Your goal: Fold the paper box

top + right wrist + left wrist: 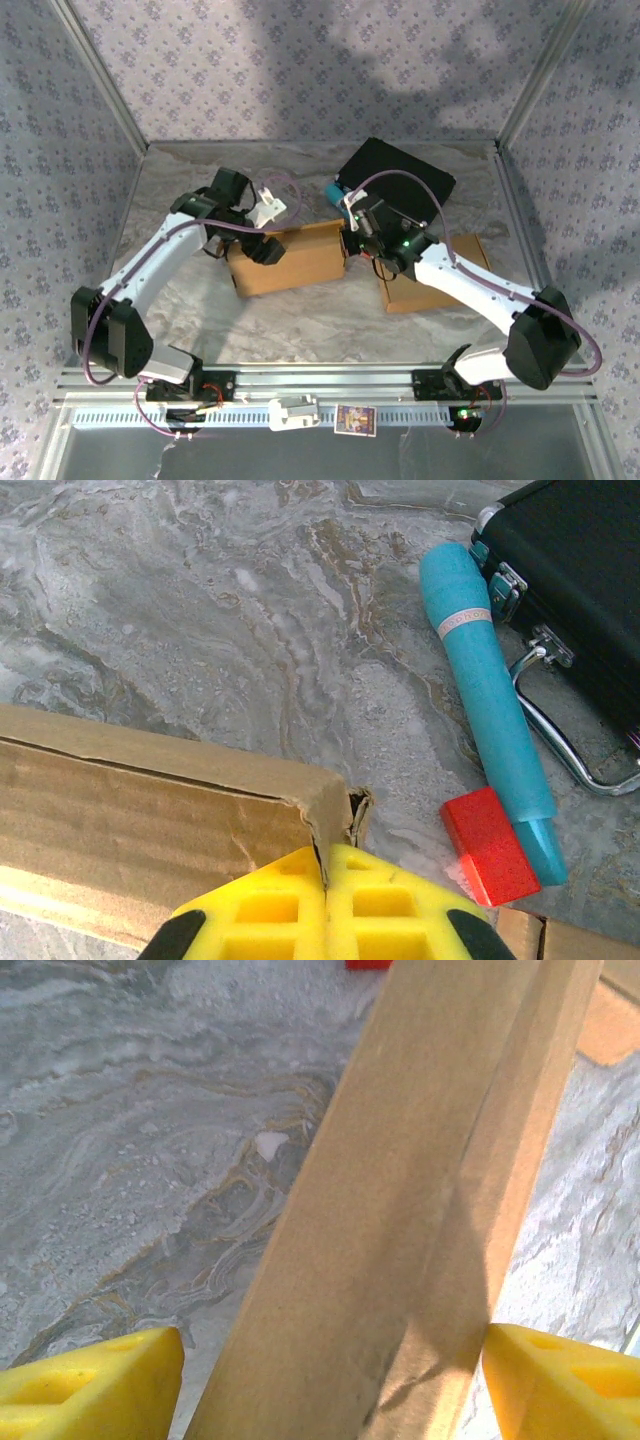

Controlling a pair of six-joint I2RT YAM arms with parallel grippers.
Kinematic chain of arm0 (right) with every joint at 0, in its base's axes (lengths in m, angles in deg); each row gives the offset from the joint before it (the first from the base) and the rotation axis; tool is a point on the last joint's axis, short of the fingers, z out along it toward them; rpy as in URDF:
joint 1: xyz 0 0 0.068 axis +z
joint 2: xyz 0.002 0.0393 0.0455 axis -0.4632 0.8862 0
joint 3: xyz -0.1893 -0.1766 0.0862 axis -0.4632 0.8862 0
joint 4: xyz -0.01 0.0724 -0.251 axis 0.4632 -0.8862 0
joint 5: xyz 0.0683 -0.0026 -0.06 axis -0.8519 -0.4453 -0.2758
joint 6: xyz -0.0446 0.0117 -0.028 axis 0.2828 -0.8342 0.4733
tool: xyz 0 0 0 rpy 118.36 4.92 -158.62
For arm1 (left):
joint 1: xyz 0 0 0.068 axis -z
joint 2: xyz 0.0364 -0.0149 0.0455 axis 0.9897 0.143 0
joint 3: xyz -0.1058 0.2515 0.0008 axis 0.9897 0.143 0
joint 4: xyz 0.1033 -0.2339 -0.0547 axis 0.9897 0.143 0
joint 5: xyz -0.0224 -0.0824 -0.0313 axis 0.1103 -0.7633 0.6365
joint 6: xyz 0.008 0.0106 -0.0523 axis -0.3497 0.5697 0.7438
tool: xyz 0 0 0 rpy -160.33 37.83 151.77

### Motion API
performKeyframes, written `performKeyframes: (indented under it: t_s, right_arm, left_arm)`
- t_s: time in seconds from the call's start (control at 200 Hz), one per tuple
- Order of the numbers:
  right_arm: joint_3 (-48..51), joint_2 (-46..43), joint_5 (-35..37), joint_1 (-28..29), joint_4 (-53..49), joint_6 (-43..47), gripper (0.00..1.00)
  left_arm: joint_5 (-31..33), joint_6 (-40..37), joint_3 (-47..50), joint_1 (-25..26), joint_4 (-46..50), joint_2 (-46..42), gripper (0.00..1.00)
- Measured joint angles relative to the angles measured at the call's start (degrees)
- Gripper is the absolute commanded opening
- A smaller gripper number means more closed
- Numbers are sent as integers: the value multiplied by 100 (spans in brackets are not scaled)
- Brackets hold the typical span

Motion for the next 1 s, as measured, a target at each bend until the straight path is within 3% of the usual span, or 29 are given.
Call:
performKeyframes:
  t_s: [0.32,0.465,0.565,0.635,0.785,0.999]
  right_arm:
    - [52,-76,166,140,-55,0,0]
    - [50,-76,212,157,-79,-2,0]
    - [35,-61,234,168,-101,-2,0]
    - [-11,-22,249,179,-131,-2,0]
    - [-166,122,275,188,-203,-2,0]
    - [-240,205,315,188,-227,0,0]
  left_arm:
    - [-7,273,243,-59,-245,-411,79]
    - [157,503,247,-59,-286,-494,70]
    - [588,946,219,-57,-299,-643,52]
    - [1040,1320,153,-57,-205,-813,48]
    - [1961,2124,22,-59,260,-1473,48]
    - [2809,2592,22,-133,1038,-2487,59]
